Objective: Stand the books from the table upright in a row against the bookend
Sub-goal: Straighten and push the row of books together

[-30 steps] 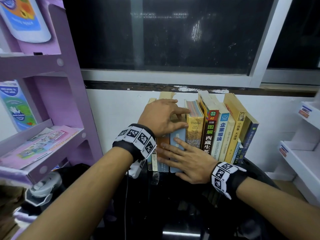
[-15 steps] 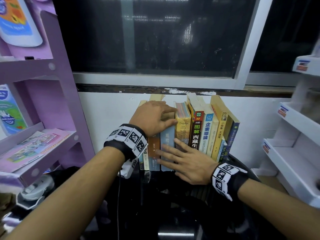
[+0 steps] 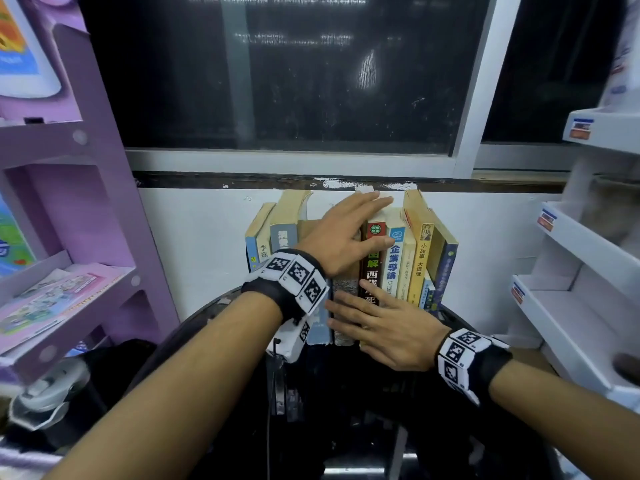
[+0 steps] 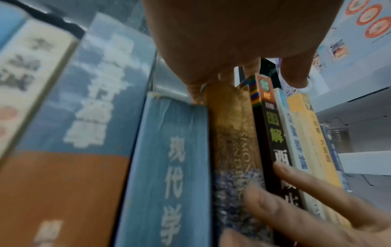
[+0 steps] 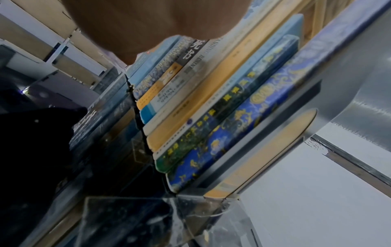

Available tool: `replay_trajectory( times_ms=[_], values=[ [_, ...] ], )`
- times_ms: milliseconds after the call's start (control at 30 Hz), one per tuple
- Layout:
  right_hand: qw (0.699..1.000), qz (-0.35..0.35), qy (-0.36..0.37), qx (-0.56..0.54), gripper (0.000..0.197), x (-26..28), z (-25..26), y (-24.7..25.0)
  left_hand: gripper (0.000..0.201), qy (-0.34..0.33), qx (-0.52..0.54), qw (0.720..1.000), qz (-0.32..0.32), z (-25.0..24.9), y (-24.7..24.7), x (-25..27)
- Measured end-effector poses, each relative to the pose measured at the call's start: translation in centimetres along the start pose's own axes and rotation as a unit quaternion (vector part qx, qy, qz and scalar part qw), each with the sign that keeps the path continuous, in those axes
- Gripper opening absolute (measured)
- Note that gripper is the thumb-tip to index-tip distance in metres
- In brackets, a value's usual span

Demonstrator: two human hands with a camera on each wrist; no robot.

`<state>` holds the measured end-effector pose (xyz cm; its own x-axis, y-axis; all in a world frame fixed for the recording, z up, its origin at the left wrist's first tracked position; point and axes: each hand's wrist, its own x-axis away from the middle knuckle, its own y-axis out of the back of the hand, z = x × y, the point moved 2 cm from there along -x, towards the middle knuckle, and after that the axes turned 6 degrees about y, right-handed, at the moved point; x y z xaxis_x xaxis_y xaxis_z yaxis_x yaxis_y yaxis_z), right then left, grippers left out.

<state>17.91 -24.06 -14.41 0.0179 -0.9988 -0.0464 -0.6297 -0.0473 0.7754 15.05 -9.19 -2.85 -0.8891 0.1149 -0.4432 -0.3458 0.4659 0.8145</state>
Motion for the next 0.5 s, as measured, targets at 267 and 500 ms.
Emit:
replay_trajectory(
  times_ms=[267, 500],
  values=[
    [0.999, -0.024, 0.020, 0.010, 0.067, -0.8, -1.2, -1.1, 0.059, 0.023, 0.045, 0.999, 0.008, 1.7, -0.7, -1.2],
    [0.999, -0.024, 0.019, 0.033, 0.068, -1.1, -1.4, -1.6, 0.058, 0.012, 0.049, 0.999, 0.015, 1.6, -0.5, -1.3]
  ],
)
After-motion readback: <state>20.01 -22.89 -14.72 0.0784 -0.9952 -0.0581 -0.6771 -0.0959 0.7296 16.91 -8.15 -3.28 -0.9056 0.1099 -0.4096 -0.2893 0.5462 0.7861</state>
